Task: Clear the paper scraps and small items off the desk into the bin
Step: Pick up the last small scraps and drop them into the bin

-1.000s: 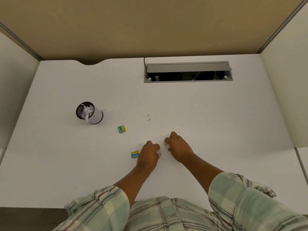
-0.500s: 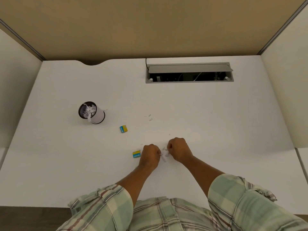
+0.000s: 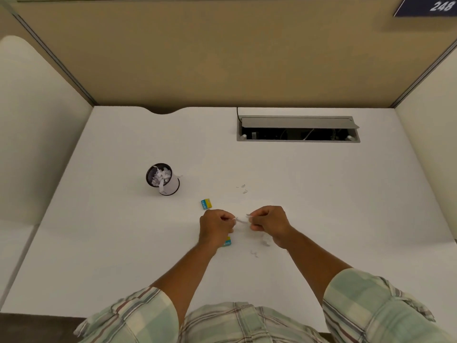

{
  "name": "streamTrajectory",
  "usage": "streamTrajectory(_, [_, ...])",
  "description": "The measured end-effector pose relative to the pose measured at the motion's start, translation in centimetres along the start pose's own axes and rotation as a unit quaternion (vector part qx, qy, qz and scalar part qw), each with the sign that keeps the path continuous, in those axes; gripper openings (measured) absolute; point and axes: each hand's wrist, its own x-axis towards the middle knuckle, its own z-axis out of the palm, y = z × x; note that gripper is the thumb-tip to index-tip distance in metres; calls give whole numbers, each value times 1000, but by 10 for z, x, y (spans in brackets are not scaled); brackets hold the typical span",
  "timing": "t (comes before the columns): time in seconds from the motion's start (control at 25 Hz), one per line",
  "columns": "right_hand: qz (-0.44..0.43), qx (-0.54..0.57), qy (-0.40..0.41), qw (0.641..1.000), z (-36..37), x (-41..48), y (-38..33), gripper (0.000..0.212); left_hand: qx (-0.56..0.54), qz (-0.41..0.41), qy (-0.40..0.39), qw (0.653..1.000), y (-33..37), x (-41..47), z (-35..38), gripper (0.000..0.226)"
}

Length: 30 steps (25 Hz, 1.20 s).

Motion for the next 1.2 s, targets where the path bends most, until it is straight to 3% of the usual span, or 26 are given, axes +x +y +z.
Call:
streamTrajectory(0.36, [-67,-7,-66,996,138,22,-91,7,-97,17,118,988,7,46,-139,12])
streamTrajectory(0.68, [-143,-135,-45,979,241,48,-147,4,-42,37,193,980,4,104,-210,7])
streamTrajectory(1.0, [-176,-252,-7,952,263,67,-151,16,20,56,167,984,-6,129,-221,7])
streamTrajectory(1.2, [-202,-265,17,943,249,66,-148,5,-2,63,183,981,-7,124,-219,14])
